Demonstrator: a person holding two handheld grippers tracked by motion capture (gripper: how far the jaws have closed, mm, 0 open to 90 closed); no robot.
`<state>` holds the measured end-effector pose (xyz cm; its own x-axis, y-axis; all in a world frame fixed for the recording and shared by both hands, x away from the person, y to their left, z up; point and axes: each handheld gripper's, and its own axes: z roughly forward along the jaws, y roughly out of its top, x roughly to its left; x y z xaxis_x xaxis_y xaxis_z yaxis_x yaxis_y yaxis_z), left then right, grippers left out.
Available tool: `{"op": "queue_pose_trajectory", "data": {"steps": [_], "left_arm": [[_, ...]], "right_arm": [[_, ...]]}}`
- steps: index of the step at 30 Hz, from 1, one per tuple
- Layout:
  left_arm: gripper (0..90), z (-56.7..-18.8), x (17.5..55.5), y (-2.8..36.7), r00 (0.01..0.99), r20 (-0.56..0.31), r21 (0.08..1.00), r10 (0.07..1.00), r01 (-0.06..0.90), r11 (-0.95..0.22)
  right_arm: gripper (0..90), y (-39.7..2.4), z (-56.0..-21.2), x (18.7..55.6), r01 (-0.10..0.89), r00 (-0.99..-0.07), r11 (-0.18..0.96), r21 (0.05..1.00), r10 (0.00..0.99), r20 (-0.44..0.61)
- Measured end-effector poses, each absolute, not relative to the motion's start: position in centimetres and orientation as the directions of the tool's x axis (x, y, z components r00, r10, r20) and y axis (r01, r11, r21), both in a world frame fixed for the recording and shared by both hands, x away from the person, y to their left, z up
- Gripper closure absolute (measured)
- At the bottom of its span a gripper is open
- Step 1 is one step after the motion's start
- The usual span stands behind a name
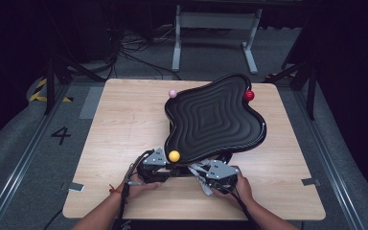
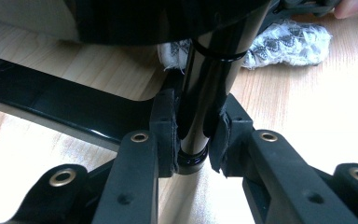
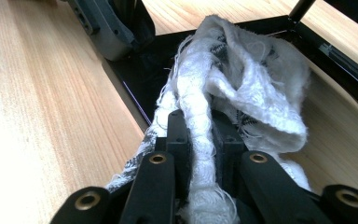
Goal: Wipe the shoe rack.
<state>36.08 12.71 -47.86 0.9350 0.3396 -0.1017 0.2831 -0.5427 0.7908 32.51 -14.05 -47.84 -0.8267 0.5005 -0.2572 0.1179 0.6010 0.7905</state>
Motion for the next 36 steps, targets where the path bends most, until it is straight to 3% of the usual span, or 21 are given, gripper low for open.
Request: {"op": "queue_pose_trajectory", "data": {"steps": [20, 27, 36], "left_arm": [[72.8, -47.9, 36.1, 12.7, 0.934, -0.104, 0.792, 0.34, 0.285, -0.54], [72.9, -47.9, 36.1, 12.7, 0.936, -0.102, 0.791, 0.336, 0.281, -0.543], [72.9, -47.9, 36.2, 12.7, 0.937, -0.108, 0.789, 0.332, 0.284, -0.544]], "right_arm": [[80.0, -11.3, -47.9, 31.8, 0.07, -0.852, 0.62, 0.781, 0.445, -0.277], [80.0, -13.0, -47.9, 32.0, 0.07, -0.848, 0.624, 0.778, 0.448, -0.282], [80.2, -16.9, -47.6, 33.5, 0.15, -0.794, 0.605, 0.782, 0.545, -0.27]]}}
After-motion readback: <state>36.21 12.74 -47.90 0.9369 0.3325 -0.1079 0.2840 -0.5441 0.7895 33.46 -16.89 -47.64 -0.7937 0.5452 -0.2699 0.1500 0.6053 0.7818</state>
